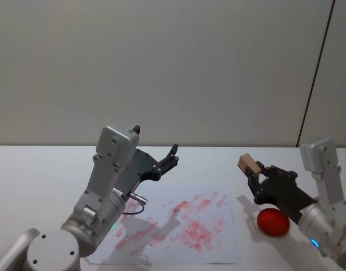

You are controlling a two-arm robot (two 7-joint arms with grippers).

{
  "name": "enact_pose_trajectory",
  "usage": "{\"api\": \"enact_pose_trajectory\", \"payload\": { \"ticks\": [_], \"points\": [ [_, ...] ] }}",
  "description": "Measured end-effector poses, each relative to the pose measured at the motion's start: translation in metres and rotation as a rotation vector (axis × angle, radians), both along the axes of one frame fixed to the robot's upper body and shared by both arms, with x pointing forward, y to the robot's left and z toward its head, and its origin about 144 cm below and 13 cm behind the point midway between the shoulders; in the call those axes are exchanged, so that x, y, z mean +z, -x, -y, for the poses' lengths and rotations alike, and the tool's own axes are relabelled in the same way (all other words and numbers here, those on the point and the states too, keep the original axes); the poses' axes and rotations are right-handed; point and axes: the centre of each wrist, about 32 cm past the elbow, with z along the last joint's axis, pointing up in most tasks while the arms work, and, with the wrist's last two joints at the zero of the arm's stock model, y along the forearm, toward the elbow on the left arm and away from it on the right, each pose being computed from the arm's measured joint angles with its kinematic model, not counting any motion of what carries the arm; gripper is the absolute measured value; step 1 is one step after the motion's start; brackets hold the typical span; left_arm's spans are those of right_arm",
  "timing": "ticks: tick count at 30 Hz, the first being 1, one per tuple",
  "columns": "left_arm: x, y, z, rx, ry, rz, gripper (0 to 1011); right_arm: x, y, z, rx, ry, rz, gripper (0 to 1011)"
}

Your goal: Use the one hand to pick up the stamp and affix it onto the A4 paper.

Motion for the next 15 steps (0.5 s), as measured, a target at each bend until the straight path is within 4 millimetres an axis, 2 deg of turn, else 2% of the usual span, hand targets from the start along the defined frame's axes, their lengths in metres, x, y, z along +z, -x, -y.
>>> {"api": "enact_pose_trajectory", "payload": {
  "ticks": [15],
  "points": [
    [0.000, 0.000, 0.000, 0.000, 0.000, 0.000, 1002, -0.013, 0.011, 0.018, -0.016, 0.046, -0.058, 214]
  ]
}}
